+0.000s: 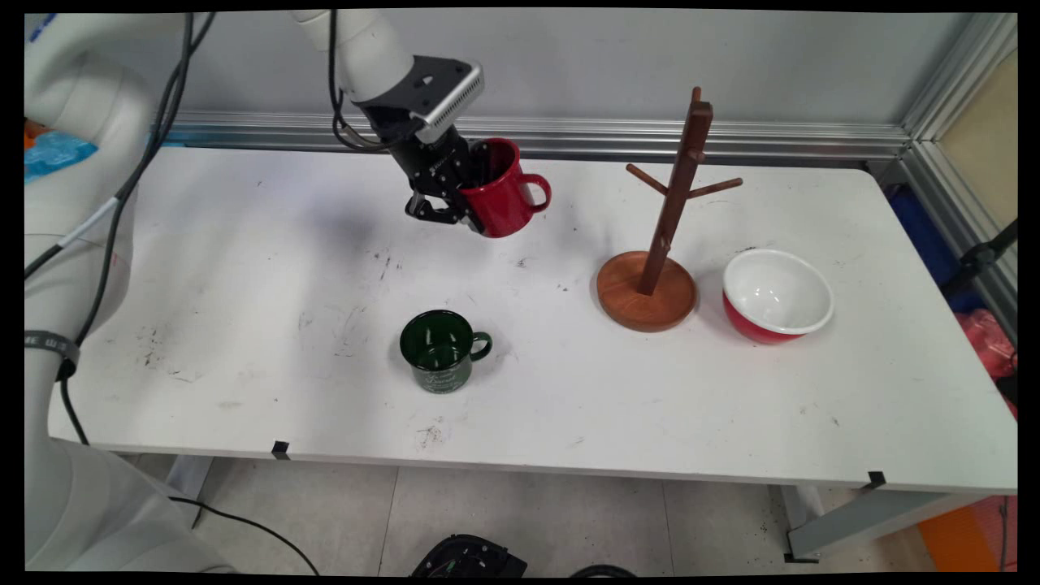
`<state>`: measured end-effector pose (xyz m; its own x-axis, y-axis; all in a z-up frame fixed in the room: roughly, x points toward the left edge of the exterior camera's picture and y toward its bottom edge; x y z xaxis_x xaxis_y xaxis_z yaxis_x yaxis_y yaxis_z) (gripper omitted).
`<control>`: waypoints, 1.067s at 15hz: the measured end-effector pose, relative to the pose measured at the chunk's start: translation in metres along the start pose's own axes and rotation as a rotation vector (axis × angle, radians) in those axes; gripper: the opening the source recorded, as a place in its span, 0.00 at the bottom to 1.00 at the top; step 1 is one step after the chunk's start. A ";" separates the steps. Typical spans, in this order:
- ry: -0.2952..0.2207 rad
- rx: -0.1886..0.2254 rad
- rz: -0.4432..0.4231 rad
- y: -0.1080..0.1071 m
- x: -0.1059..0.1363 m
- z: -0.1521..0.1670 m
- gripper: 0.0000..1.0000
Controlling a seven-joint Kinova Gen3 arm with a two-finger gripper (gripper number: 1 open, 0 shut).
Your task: Place the picked object on the table
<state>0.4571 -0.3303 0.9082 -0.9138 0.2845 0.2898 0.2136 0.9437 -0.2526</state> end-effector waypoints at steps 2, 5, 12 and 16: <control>-0.021 -0.027 0.033 -0.006 -0.004 0.009 0.00; -0.044 -0.063 0.068 -0.013 -0.008 0.021 0.00; -0.084 -0.145 0.125 -0.022 -0.019 0.049 0.00; -0.102 -0.187 0.140 -0.024 -0.026 0.063 0.00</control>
<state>0.4537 -0.3708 0.8483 -0.8989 0.4049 0.1674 0.3918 0.9139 -0.1061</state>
